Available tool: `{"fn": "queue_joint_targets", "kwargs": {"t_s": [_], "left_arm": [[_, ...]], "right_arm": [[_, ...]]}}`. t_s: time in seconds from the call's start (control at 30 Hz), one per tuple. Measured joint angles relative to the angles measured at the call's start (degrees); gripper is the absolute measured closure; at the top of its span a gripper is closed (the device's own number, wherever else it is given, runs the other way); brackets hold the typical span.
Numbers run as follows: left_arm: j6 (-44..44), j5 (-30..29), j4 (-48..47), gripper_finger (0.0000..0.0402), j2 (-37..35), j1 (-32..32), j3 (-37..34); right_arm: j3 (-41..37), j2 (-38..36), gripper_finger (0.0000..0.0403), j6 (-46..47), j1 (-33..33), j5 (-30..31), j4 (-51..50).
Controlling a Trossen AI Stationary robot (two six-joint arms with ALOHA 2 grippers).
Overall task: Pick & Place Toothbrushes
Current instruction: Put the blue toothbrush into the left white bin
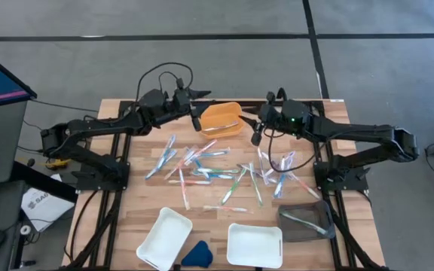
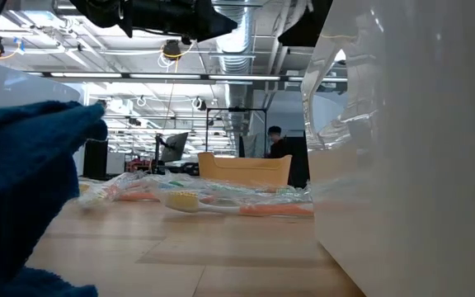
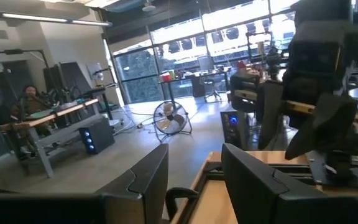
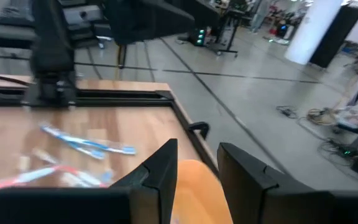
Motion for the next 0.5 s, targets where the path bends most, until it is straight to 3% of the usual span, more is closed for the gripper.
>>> {"fn": "queue_joint_targets", "kwargs": {"t_s": [0.37, 0.5], "left_arm": [[-1.3, 0.0, -7.9, 0.0256, -1.8, -7.4, 0.0], [-3.0, -3.2, -14.7, 0.0256, -4.0, -11.1, 0.0]], "right_arm": [[0.2, -1.1, 0.0295, 1.3, 6.2, 0.1, -3.9], [0.2, -1.1, 0.0295, 7.4, 8.8, 0.2, -6.0]]}}
